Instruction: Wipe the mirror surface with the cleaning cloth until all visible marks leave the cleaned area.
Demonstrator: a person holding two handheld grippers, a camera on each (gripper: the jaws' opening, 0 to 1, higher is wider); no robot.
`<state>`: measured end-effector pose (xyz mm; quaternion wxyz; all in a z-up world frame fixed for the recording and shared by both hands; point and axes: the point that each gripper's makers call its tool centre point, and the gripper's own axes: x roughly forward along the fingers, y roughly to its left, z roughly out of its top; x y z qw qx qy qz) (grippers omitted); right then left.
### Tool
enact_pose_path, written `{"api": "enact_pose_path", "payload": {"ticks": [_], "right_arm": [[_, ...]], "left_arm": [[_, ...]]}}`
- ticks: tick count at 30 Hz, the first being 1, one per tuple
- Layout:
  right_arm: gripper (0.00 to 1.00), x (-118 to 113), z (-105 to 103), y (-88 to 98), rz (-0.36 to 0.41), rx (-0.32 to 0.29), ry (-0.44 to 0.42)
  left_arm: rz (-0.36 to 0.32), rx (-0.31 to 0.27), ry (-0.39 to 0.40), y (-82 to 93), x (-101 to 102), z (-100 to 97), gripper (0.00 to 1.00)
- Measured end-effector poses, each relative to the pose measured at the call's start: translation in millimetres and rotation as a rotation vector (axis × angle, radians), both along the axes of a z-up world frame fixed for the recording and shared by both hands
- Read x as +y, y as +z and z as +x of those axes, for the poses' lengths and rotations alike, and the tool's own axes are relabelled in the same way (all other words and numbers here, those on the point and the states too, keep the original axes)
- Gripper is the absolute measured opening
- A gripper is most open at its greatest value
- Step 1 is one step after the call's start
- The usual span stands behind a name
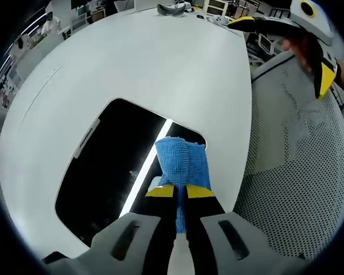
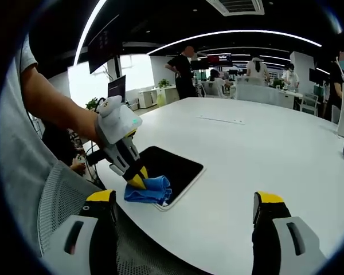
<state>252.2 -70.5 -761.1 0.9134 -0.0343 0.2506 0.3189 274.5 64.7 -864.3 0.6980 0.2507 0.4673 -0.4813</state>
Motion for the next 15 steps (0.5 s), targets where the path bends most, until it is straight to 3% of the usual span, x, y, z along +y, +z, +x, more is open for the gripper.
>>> {"api": "enact_pose_path", "payload": {"ticks": [9, 11, 15], "right_arm": [[0.98, 1, 2, 6.7, 0.014, 0.005, 0.013], [0.98, -4, 9, 17.5, 0.070, -0.005, -0.045], [0.98, -3, 4, 16.5, 0.040, 0.010, -0.064]], "left_arm": [[0.023, 0.020, -0.030, -1.3, 18, 1.4, 0.02], [0.034, 0.026, -0.031, -1.4, 20, 2.6, 0.02], [0.050, 0.021, -0.071, -1.2, 27, 4.8, 0.02]]}}
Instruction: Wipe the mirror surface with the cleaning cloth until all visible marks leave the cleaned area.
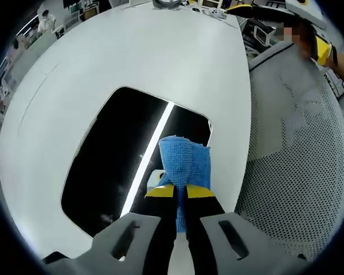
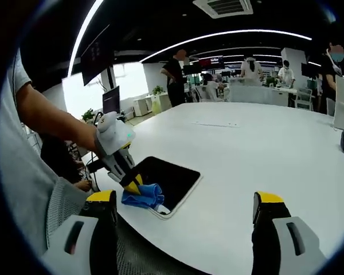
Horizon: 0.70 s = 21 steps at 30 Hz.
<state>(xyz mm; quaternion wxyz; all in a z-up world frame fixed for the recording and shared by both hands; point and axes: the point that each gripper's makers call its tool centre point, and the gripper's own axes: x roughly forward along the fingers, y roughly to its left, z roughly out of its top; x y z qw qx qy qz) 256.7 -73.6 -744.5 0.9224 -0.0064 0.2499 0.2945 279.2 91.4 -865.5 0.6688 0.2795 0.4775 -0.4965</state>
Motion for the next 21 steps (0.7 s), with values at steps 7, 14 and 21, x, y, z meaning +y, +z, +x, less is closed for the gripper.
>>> {"api": "enact_pose_path", "payload": {"ticks": [7, 14, 21], "right_arm": [[0.97, -3, -13, -5.8, -0.045, 0.055, 0.004], [0.95, 4, -21, -11.2, -0.061, 0.088, 0.026], [0.95, 7, -22, -14.6, -0.055, 0.105, 0.012]], "left_arm": [[0.011, 0.008, -0.022, 0.1, 11, 4.8, 0.02], [0.021, -0.007, -0.048, 0.7, 10, 4.0, 0.02], [0.020, -0.006, -0.067, 0.9, 10, 4.0, 0.02]]}}
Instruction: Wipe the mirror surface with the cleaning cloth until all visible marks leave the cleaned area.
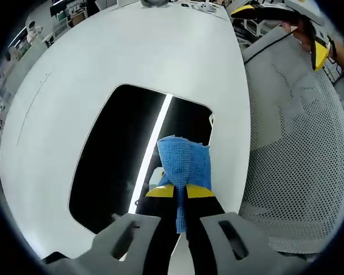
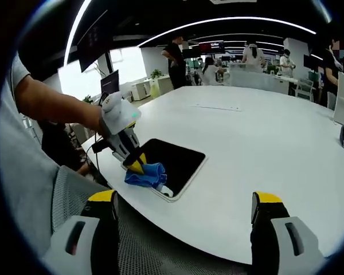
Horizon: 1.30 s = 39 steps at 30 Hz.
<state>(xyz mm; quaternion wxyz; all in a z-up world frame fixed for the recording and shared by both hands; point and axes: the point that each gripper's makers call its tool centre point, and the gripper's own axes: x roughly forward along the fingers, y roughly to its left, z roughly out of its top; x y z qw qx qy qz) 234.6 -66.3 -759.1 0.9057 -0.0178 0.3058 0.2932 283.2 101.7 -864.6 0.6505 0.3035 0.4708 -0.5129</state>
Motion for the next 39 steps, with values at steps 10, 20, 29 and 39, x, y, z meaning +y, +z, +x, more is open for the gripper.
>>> {"api": "enact_pose_path", "payload": {"ticks": [10, 20, 29, 39], "right_arm": [[0.95, 6, 2, -1.6, -0.003, 0.002, -0.003], [0.97, 14, 9, -5.6, -0.018, -0.015, 0.054], [0.97, 12, 20, -20.5, -0.019, 0.004, 0.106], [0.97, 11, 29, -35.0, -0.032, 0.022, 0.134]], "left_arm": [[0.003, 0.000, -0.020, -0.7, 0, 4.6, 0.02], [-0.003, -0.004, -0.056, 0.1, 0, 13.7, 0.02], [-0.006, 0.008, -0.075, 0.0, 3, 32.8, 0.02], [-0.019, 0.031, -0.047, -0.6, 1, 54.6, 0.01]]}}
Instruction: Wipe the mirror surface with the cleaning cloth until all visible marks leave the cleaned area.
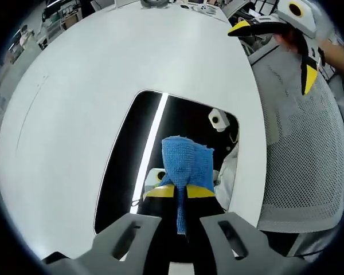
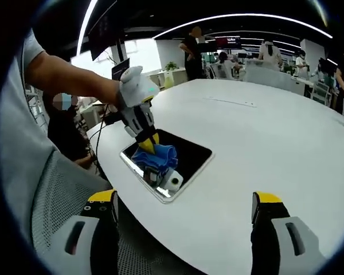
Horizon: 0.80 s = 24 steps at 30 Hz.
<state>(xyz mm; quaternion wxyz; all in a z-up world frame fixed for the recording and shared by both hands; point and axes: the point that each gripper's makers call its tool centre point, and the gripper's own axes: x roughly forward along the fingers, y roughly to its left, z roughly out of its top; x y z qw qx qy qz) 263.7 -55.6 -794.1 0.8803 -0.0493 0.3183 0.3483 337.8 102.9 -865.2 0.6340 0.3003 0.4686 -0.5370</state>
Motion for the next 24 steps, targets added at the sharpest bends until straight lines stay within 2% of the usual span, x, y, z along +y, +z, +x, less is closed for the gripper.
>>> {"api": "enact_pose_path", "payload": {"ticks": [15, 24], "right_arm": [[0.98, 5, 10, -3.1, 0.027, 0.012, 0.005], [0.98, 9, 7, -9.9, 0.029, 0.033, 0.010]], "left_arm": [[0.020, -0.010, -0.005, -0.8, -3, 33.5, 0.02], [0.040, -0.048, -0.016, -0.2, -5, 52.8, 0.01]]}}
